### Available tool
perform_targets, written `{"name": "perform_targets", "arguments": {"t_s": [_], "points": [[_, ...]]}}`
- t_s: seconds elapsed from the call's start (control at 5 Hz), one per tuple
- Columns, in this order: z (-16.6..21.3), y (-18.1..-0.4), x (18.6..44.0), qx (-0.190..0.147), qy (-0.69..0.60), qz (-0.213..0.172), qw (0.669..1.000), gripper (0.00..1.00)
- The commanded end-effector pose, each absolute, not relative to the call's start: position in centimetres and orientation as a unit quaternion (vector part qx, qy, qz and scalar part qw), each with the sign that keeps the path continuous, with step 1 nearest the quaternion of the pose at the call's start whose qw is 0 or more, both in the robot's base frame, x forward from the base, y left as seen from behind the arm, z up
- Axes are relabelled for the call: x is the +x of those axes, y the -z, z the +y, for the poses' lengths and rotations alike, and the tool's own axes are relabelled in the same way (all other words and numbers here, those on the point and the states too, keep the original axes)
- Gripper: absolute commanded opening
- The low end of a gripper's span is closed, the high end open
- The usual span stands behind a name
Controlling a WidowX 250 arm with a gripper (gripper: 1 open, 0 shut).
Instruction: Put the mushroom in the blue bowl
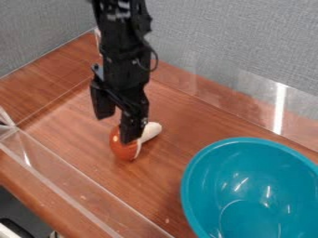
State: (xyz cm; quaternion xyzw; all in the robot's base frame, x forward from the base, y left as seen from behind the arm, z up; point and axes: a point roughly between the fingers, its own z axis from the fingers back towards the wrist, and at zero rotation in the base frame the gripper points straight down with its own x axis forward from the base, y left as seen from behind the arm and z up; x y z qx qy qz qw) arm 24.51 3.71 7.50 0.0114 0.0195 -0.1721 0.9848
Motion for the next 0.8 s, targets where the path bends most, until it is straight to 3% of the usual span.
{"name": "perform_targets", "arguments": {"t_s": [0.0, 0.2, 0.4, 0.6], "points": [[3.8, -6.4, 25.1, 0.012, 0.166, 0.014, 0.986, 1.0], [3.6, -4.9, 25.4, 0.009, 0.171, 0.021, 0.985, 1.0], [3.7, -4.7, 25.7, 0.011, 0.176, 0.022, 0.984, 0.0], [3.8, -5.8, 26.3, 0.022, 0.181, 0.017, 0.983, 0.0]]}}
